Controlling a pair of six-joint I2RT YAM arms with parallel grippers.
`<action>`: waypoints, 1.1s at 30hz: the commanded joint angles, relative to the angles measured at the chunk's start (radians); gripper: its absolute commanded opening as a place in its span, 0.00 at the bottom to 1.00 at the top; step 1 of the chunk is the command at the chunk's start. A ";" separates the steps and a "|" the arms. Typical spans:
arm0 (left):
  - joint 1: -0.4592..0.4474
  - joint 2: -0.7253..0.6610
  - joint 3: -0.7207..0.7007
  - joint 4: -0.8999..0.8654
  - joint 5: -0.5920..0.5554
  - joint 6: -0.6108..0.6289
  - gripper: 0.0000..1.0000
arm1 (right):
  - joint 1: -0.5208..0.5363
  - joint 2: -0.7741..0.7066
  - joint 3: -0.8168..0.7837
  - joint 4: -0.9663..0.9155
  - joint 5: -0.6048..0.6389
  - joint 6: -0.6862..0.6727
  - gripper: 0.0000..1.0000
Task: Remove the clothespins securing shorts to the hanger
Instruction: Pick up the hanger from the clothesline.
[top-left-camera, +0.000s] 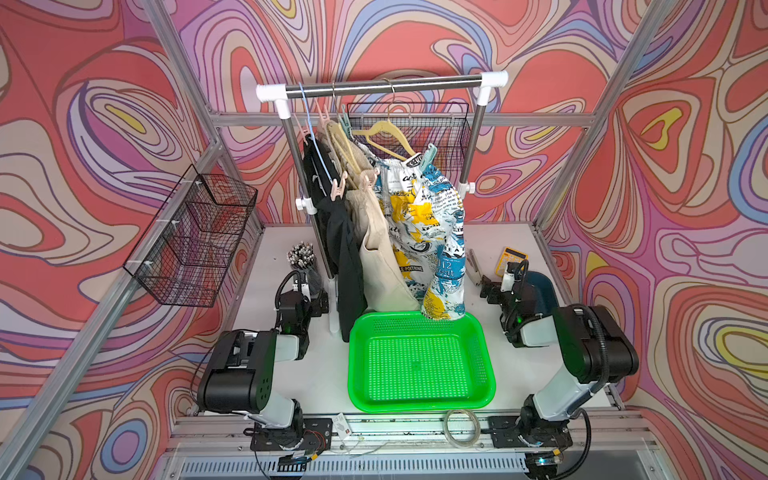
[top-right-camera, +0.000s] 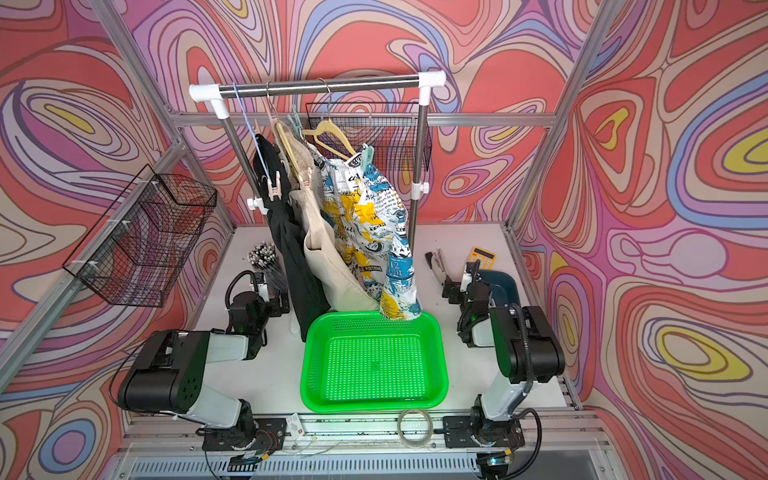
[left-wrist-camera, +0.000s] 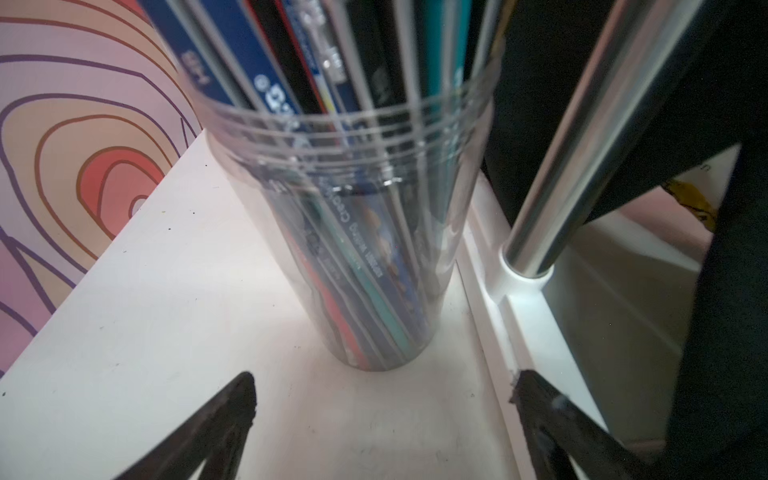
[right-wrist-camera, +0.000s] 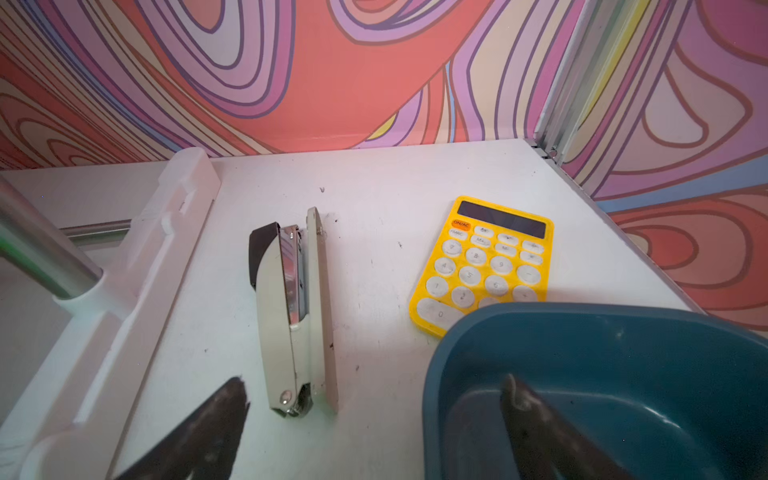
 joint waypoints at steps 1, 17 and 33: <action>-0.006 0.011 0.018 0.009 -0.006 -0.001 1.00 | -0.002 0.014 0.008 0.002 0.011 0.003 0.98; -0.006 0.010 0.017 0.011 -0.006 -0.001 1.00 | -0.003 0.014 0.007 0.001 0.011 0.003 0.98; 0.005 0.009 0.016 0.011 0.014 -0.010 1.00 | -0.002 0.013 0.009 0.000 0.008 0.003 0.98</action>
